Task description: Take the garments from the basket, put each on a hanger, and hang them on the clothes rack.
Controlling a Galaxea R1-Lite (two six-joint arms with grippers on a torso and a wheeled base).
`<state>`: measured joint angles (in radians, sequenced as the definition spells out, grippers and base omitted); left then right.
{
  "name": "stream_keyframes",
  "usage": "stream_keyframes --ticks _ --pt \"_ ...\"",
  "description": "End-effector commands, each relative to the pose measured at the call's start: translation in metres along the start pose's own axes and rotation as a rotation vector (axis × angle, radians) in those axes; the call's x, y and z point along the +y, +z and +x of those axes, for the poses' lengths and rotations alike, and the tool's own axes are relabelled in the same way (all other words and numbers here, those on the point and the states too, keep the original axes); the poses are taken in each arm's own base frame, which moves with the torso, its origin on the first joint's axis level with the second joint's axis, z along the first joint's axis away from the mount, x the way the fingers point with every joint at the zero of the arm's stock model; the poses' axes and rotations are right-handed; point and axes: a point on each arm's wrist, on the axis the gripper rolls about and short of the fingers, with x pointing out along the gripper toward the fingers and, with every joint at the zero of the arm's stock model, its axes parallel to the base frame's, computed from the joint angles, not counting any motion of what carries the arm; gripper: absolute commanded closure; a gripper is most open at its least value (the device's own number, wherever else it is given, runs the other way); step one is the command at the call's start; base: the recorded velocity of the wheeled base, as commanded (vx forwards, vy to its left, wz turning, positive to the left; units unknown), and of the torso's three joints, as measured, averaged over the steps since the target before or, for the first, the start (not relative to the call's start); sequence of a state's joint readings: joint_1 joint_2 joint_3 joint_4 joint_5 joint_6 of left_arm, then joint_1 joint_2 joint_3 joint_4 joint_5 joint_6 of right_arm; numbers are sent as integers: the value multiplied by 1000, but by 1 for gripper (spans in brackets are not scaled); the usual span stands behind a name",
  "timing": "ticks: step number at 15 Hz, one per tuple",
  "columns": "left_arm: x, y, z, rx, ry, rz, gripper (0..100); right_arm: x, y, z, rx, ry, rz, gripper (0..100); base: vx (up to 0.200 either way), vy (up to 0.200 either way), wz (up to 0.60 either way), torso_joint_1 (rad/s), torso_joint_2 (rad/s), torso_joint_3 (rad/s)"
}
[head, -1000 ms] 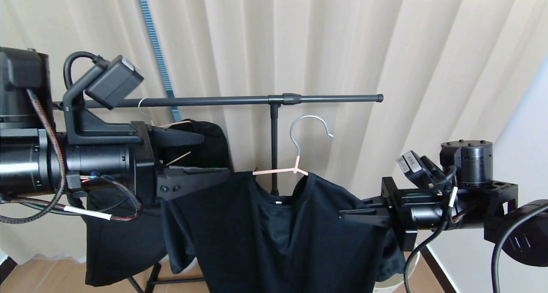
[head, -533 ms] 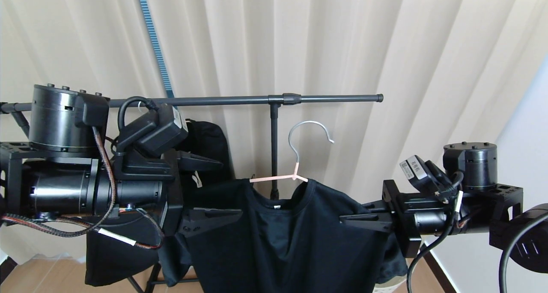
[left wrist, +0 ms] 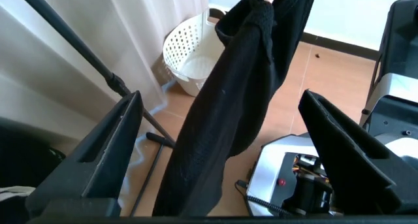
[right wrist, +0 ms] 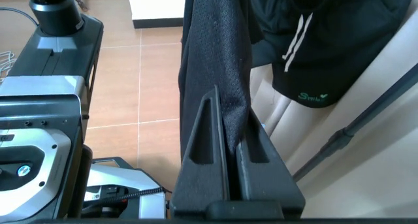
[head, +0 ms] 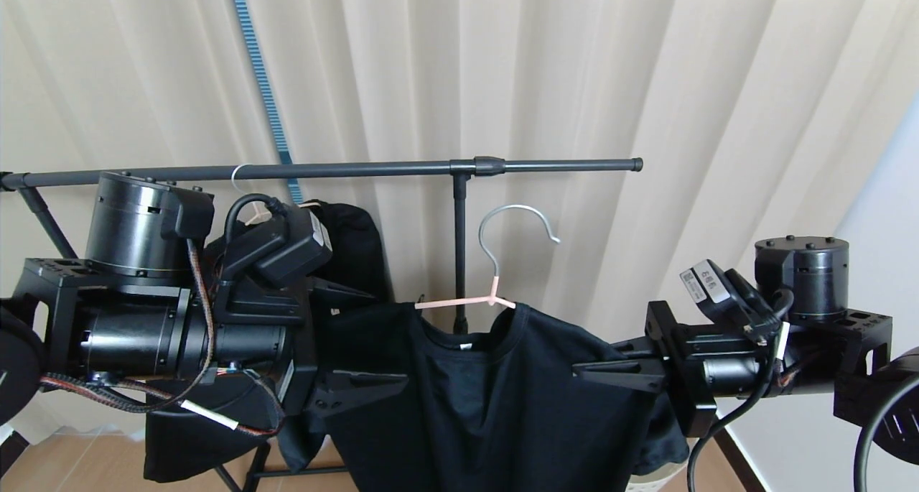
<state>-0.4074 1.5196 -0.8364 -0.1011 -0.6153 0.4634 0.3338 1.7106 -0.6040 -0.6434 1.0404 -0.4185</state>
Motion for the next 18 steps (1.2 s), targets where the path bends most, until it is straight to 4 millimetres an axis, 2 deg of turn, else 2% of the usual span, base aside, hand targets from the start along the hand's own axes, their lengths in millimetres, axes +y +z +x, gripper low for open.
stream_keyframes --ticks 1,9,12,13,18 --pt "-1 -2 1 6 -3 -5 100 1 1 0 -3 0 -6 100 0 0 0 0 0 0" --pt "-3 -5 0 11 -6 -4 100 0 1 0 0 -10 -7 100 0 0 0 0 0 0" --pt "-4 -5 -1 10 -5 -3 100 -1 1 0 34 -86 -7 100 0 0 0 0 0 0" --pt "-4 -5 -2 7 -3 -3 100 -1 2 1 31 -82 -10 0 0 0 0 0 0 0" --pt "-4 -7 -16 -5 40 -14 100 -7 8 -11 -3 -121 -48 0 0 0 0 0 0 0"
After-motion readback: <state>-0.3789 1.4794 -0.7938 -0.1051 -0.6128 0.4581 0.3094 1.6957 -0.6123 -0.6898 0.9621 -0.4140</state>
